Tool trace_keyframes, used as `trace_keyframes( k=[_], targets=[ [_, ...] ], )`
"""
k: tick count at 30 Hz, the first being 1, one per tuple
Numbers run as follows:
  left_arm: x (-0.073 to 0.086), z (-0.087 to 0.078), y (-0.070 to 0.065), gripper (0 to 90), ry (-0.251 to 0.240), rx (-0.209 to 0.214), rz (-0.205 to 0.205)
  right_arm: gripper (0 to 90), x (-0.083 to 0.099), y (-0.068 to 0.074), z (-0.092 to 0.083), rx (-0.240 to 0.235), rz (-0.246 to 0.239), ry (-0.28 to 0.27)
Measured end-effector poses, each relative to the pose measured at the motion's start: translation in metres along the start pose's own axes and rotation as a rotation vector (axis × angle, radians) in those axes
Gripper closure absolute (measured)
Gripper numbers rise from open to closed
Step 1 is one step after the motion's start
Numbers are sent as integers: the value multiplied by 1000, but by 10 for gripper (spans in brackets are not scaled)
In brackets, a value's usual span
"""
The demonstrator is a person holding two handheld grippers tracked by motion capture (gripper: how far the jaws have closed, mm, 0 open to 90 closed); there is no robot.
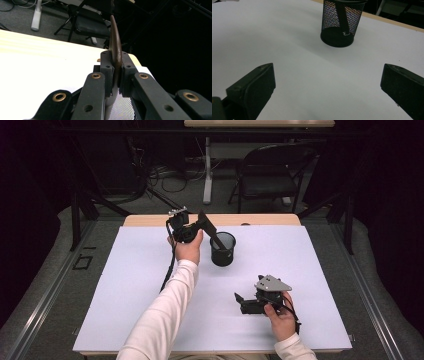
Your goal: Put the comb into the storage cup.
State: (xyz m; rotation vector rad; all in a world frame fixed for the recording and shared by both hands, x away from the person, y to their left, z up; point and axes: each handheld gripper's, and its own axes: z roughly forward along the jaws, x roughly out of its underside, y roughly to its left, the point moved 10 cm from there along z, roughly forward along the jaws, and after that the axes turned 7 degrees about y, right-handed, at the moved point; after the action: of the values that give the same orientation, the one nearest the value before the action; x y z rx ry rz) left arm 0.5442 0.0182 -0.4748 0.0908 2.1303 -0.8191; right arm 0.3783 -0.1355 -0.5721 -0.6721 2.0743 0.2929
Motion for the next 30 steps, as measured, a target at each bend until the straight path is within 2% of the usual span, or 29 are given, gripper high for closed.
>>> trace_keyframes(
  k=[14,30],
  targets=[
    [6,8,0,841,4,7,-13,0,0,0,0,-2,0,-2],
    [6,8,3,841,-5,9,-29,0,0,0,0,-2,-1,-2]
  ],
)
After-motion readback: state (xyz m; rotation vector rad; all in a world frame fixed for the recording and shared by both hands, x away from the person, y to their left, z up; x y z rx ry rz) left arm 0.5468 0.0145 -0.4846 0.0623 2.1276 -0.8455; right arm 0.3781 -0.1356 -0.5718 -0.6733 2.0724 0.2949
